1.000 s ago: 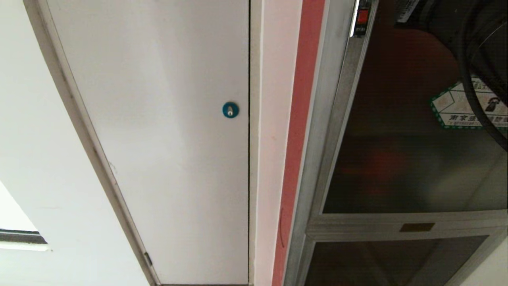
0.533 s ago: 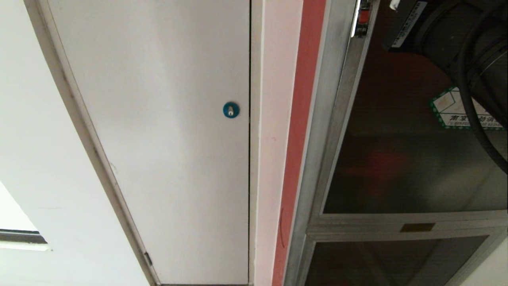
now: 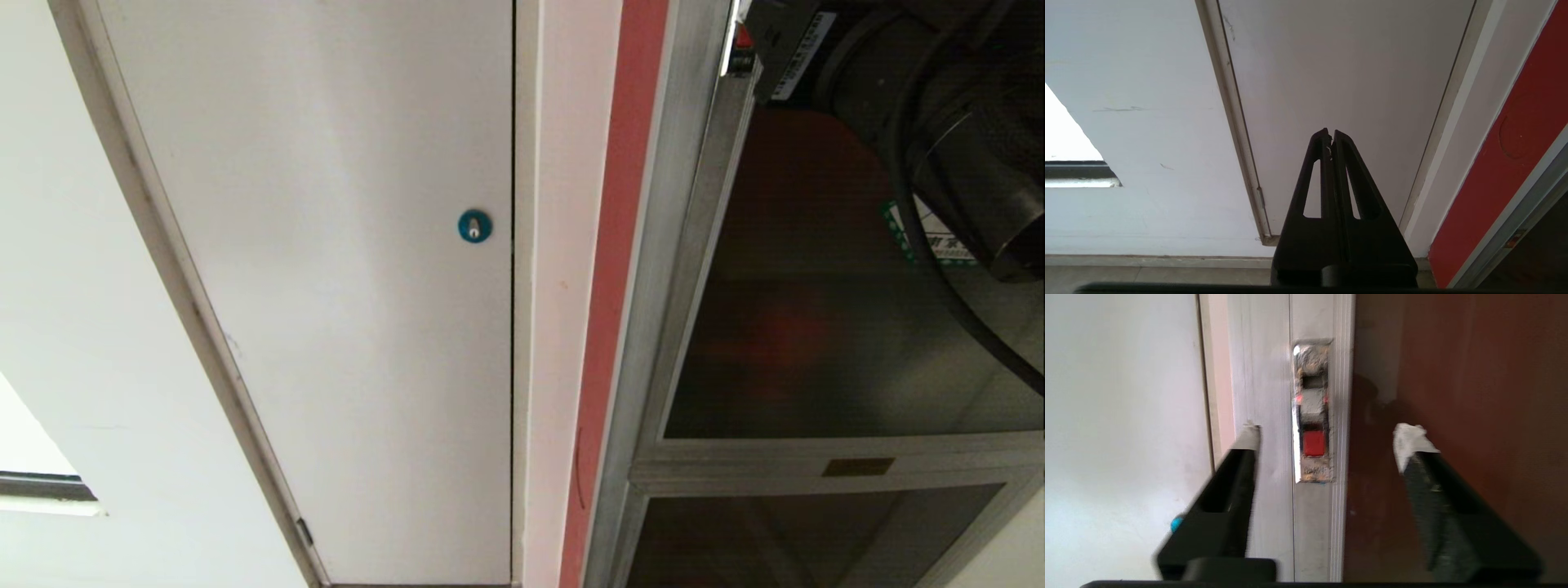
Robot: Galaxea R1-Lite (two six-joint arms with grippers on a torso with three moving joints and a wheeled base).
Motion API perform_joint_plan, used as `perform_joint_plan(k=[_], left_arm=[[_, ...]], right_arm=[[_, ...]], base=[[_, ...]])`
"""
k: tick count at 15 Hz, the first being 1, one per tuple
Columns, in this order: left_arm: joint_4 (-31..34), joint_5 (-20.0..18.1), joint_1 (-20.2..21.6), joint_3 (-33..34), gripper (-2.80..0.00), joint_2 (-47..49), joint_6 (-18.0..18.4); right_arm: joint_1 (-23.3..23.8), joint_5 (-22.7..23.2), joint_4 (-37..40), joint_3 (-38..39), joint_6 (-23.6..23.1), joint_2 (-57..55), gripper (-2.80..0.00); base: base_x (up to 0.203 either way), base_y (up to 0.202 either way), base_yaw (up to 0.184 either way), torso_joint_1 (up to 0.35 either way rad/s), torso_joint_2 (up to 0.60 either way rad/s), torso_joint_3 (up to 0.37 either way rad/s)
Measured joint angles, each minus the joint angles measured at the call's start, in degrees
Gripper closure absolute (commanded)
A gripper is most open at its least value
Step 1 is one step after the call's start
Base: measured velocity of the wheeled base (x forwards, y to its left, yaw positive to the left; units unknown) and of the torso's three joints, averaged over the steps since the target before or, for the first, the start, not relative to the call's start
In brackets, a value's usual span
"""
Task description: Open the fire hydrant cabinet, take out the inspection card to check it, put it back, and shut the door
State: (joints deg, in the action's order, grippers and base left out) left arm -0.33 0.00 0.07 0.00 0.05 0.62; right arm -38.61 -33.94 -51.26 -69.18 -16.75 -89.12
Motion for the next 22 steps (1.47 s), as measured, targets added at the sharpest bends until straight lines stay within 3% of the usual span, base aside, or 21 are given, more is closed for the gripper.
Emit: perform_joint_plan(k=[10, 11, 22], left_arm=[[-0.02, 0.0, 0.0, 0.0, 0.0, 0.0, -0.01], [-0.07, 0.0, 0.0, 0.0, 0.0, 0.0, 0.0], [0.01, 0.0, 0.0, 0.0, 0.0, 0.0, 0.0]], right_arm=[[3.89, 0.04, 0.3, -6.04, -0.09, -4.87, -2.8], [4.15, 0.08, 0.38, -6.48, -0.15, -5.26, 0.0], [4.44, 0.17, 1.2, -8.94, -0.22, -7.77, 0.0]], base=[[0.0, 0.0, 0.0, 0.0, 0.0, 0.0], [0.0, 0.0, 0.0, 0.0, 0.0, 0.0], [0.0, 0.0, 0.0, 0.0, 0.0, 0.0]])
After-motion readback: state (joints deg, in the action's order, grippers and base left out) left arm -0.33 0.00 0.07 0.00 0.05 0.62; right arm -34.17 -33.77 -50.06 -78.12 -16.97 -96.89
